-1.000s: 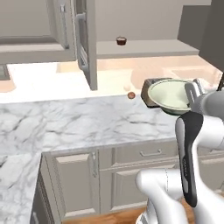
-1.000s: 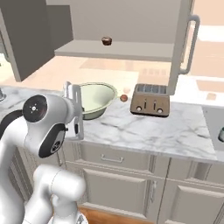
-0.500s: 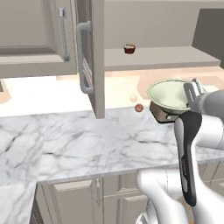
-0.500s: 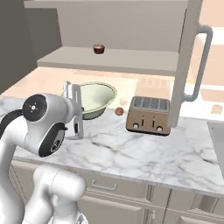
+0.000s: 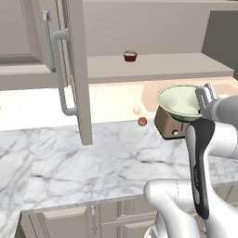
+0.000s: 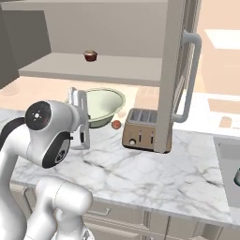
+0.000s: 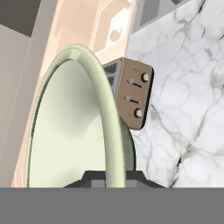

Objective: Pick the mug and place it in the sink. Pick the bowl and place it in the open cabinet and then close the cabinet.

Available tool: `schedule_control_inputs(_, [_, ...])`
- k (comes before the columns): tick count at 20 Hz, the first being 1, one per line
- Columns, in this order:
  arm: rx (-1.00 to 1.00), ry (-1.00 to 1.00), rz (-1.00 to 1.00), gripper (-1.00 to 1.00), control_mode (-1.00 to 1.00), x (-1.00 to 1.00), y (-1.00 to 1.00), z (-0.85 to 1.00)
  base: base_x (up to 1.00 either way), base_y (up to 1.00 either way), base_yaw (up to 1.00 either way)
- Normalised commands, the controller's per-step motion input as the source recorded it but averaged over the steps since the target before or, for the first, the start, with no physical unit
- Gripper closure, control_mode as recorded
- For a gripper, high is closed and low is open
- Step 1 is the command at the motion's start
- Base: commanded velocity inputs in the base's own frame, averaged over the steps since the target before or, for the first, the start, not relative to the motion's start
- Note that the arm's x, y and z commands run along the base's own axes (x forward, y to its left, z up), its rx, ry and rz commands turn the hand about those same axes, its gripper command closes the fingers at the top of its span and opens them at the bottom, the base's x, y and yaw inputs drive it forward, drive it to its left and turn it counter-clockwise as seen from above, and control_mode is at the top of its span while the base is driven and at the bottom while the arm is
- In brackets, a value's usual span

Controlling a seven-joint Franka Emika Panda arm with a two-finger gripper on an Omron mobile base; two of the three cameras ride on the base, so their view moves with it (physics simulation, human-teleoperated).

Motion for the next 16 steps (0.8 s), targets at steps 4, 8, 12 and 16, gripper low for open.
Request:
schedule_control_inputs(4, [0.0,0.0,0.0,1.0,1.0,0.0,0.0,0.0,0.26,-0.01,0.0])
schedule_control_inputs(8, [0.0,0.0,0.0,1.0,1.0,0.0,0.0,0.0,0.08,0.45,0.0])
schedule_control_inputs(12, [0.0,0.0,0.0,1.0,1.0,0.0,0.0,0.0,0.26,0.21,-0.05])
schedule_control_inputs(16, [0.0,0.0,0.0,1.0,1.0,0.0,0.0,0.0,0.15,0.21,-0.08])
